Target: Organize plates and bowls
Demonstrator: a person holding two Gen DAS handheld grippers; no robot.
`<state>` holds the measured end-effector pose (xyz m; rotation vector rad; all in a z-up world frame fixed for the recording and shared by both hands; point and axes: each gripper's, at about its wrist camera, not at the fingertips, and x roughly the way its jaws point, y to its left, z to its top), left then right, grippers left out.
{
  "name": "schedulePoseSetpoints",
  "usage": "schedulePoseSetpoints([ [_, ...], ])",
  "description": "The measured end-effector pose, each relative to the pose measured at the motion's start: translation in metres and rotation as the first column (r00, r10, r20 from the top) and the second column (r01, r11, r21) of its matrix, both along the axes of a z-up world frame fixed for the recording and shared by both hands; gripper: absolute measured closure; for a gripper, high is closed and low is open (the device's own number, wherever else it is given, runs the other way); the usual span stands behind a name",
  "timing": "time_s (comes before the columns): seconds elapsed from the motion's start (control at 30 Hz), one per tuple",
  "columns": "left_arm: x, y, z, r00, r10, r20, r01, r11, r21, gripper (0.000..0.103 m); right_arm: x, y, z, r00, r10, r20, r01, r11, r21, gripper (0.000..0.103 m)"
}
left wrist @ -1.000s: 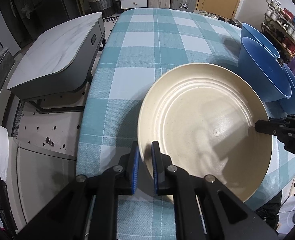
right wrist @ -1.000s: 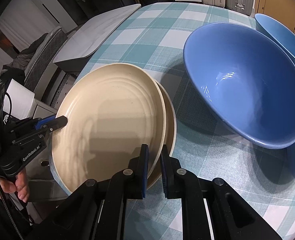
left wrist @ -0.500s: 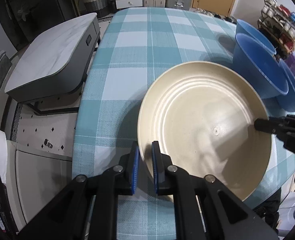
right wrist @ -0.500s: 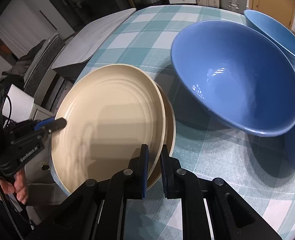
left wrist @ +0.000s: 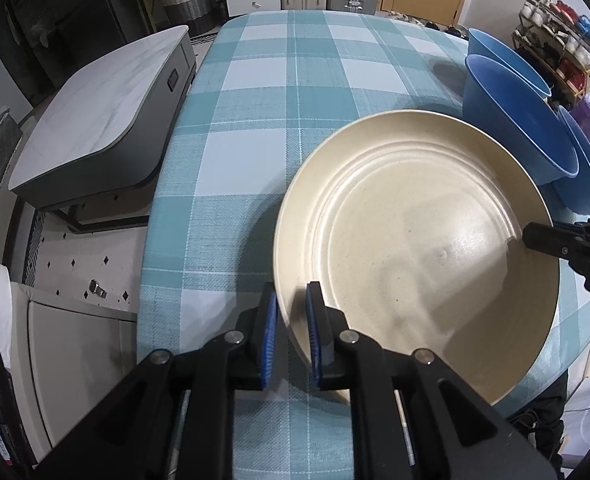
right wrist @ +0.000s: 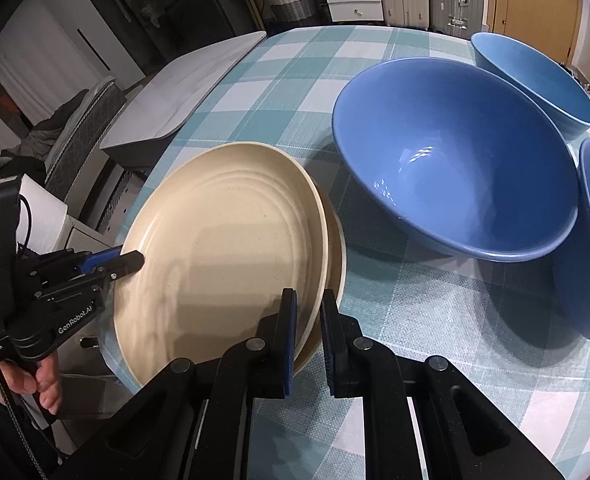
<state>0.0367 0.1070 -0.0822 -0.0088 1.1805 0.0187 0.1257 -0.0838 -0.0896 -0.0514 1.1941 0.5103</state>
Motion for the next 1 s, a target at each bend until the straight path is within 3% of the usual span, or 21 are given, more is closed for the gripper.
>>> schedulePoseSetpoints([
  [0.23,0.004,-0.008,-0.005,1.0,-0.017,-0.009,0.017,0.999,0.035,0.091,0.001,-0.01,-0.002,1.0,-0.025,-0.011,0.026,0.999,0.027,0.089],
  [0.5,0.003,-0.007,-0.01,1.0,-0.017,-0.021,0.018,0.999,0.038,0.088,-0.005,-0.005,0.0,1.0,-0.006,0.027,0.006,1.0,-0.014,0.089],
  [0.77,0.004,-0.007,-0.011,0.999,-0.015,-0.029,0.016,1.0,0.026,0.085,-0.016,0.011,-0.005,0.992,0.074,0.098,-0.06,0.989,-0.137,0.083],
  [1.0,0.002,-0.007,-0.003,1.0,-0.019,-0.013,0.019,1.0,0.009,0.084,-0.003,0.0,-0.018,0.998,0.06,0.002,-0.06,0.996,-0.066,0.082],
])
